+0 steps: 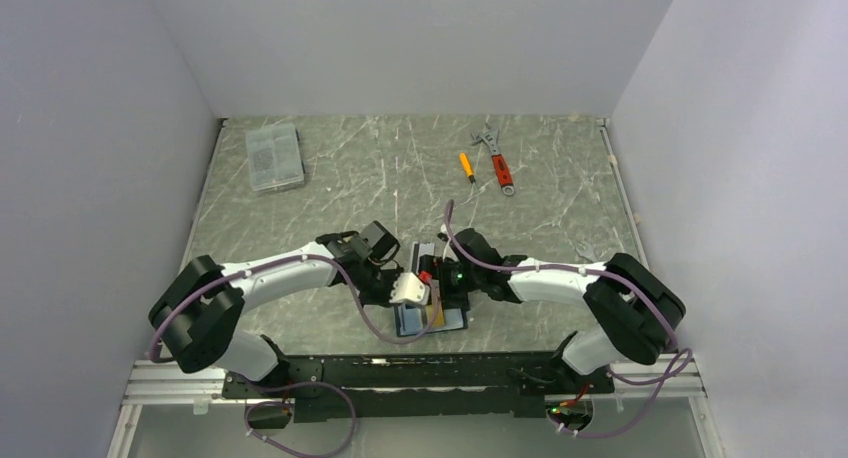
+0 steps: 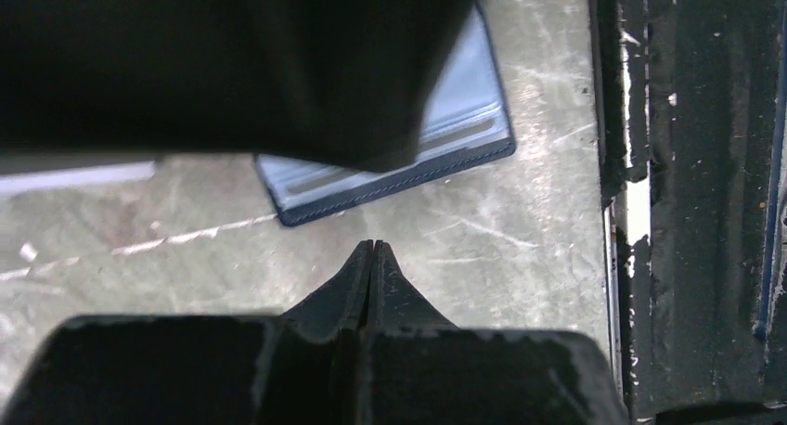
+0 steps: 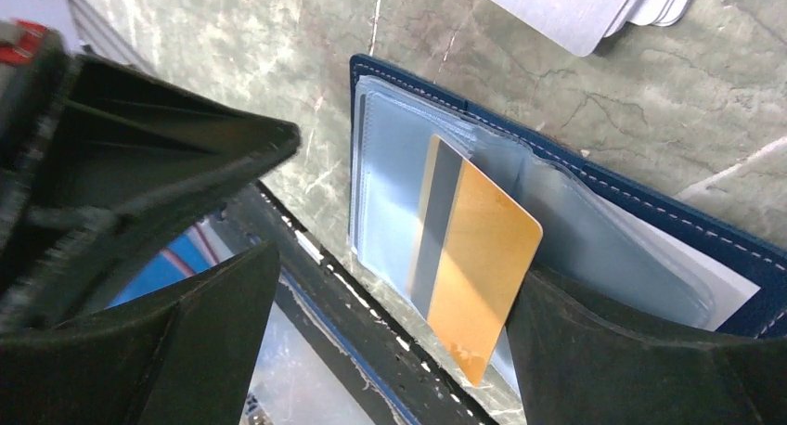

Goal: Put the credit cards into the card holder
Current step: Insert the credit card into the card holder, then close the card holder at the center of the board.

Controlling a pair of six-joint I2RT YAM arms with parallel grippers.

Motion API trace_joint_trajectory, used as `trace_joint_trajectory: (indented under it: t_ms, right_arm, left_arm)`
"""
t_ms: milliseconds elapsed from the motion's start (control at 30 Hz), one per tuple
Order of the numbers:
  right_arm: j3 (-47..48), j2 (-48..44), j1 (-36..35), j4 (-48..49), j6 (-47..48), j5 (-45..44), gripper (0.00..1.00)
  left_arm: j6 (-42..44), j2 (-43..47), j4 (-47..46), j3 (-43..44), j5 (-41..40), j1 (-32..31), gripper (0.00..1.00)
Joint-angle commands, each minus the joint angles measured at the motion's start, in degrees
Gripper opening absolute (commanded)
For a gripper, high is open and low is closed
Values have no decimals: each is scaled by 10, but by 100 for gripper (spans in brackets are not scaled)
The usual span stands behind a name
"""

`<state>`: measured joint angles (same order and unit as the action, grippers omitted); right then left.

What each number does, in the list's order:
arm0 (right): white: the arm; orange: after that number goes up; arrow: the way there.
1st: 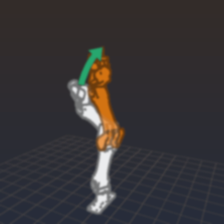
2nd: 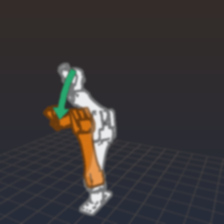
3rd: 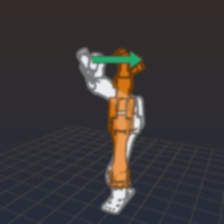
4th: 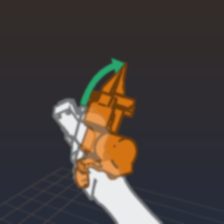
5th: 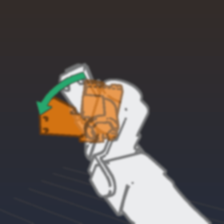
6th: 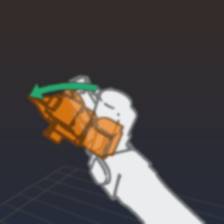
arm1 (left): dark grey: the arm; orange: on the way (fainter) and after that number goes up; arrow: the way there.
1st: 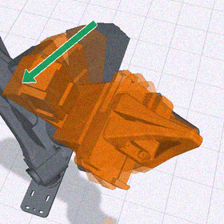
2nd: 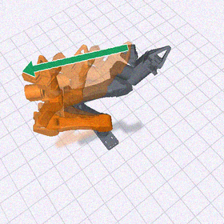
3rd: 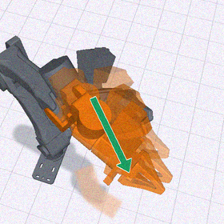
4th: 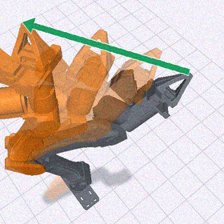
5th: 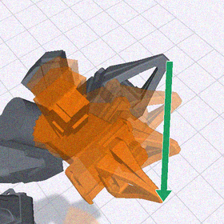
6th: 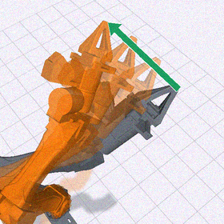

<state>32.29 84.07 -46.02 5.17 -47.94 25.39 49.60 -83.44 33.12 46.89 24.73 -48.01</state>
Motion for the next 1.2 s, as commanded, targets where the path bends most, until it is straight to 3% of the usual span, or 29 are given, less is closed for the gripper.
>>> trace_joint_trajectory:
  t_ms: [0, 67, 400, 800, 1000, 1167]
  right_arm:
    - [23, 15, -31, -165, 23, -109, 90]
    - [37, 27, -46, -186, 20, -133, 99]
    - [140, 82, -134, -315, 0, -250, 100]
    - [215, 78, -177, -409, -18, -344, 100]
    - [192, 67, -179, -338, -6, -278, 100]
    - [218, 66, -175, -379, 6, -296, 100]
  left_arm:
    - [-15, 41, -2, 16, 81, 66, 0]
    - [-14, 58, 9, 21, 105, 104, 0]
    - [2, 129, 83, 20, 136, 212, 0]
    - [-11, 185, 108, 4, 133, 246, 0]
    - [-12, 198, 127, 3, 126, 251, 0]
    - [-6, 204, 143, 3, 115, 255, 0]
